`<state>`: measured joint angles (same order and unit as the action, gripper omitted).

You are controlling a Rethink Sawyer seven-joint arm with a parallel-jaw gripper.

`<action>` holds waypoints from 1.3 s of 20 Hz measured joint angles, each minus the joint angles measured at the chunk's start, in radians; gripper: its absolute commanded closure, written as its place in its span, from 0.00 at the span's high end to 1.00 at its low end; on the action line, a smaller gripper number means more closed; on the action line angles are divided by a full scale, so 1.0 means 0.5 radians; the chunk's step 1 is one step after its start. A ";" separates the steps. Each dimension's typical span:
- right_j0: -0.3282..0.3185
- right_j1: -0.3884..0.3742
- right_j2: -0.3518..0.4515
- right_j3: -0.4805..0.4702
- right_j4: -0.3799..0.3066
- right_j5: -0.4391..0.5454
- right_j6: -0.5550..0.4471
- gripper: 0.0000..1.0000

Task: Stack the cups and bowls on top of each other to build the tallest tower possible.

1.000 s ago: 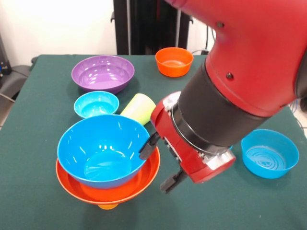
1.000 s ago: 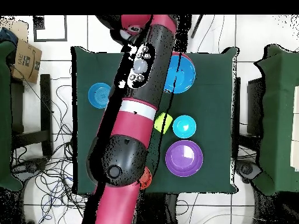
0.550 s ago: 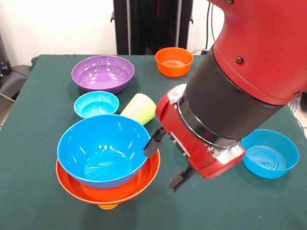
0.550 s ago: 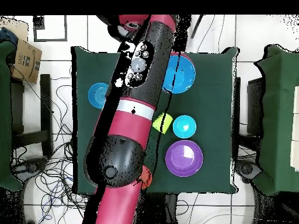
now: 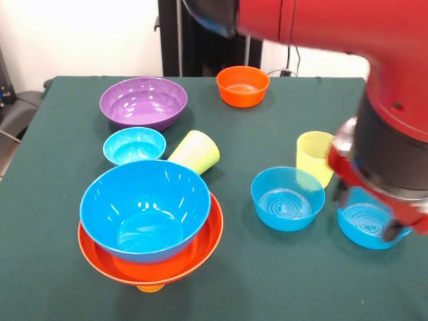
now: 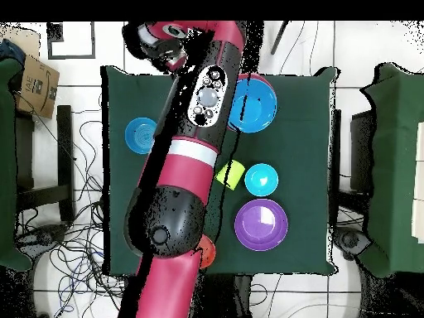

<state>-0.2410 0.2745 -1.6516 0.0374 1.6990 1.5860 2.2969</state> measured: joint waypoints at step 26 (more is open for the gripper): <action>0.004 -0.149 -0.478 -0.018 0.455 0.386 -0.584 1.00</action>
<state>-0.2391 0.2001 -1.8908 0.0285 1.9267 1.7789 2.0050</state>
